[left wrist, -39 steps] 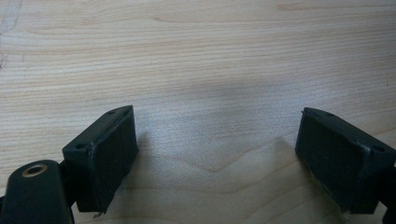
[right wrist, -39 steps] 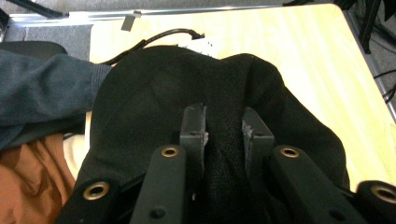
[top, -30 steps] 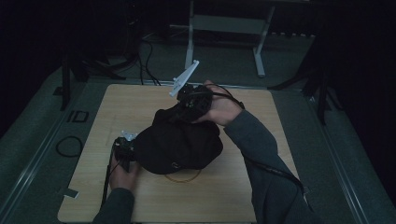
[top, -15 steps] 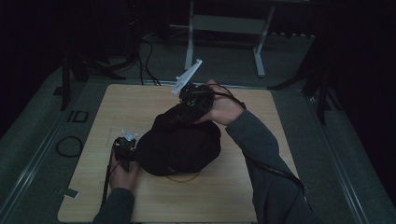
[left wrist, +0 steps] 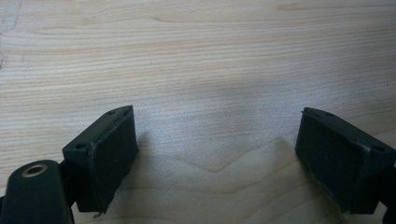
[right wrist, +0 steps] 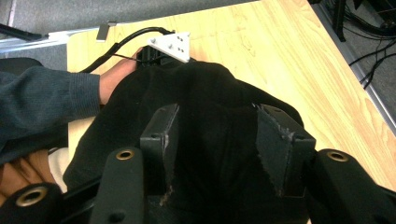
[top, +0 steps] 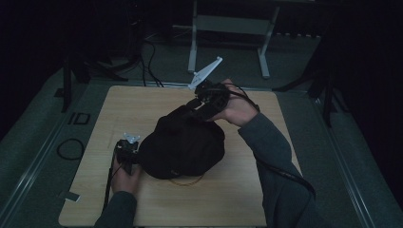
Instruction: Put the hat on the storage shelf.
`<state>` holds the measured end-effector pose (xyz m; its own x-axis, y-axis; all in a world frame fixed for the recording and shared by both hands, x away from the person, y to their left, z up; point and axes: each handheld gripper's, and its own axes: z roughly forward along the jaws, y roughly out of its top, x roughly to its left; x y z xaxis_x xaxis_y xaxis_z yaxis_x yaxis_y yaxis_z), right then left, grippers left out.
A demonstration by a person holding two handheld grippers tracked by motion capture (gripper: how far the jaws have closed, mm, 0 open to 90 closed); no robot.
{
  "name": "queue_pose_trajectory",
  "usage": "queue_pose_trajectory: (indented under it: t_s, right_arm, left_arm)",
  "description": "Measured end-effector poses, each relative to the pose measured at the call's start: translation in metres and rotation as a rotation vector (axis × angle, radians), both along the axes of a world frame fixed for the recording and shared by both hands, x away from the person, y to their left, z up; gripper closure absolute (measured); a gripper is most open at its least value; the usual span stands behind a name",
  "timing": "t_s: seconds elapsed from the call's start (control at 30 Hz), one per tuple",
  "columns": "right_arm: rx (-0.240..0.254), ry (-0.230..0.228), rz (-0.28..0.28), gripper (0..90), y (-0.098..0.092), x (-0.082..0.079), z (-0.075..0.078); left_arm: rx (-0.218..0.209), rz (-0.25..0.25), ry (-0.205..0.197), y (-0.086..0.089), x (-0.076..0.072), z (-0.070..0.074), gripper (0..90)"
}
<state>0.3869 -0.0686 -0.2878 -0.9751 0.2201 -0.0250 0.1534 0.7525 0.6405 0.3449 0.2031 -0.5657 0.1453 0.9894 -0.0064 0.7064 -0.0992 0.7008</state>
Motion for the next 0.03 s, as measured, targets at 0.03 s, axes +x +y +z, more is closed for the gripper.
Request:
queue_pose_trajectory:
  t_s: [0.03]
  right_arm:
    - [0.001, 0.000, -0.004, 48.8, -0.0015, 0.0004, 0.0001]
  left_arm:
    - [0.001, 0.000, 0.000, 0.0000, 0.0000, 0.0000, 12.3]
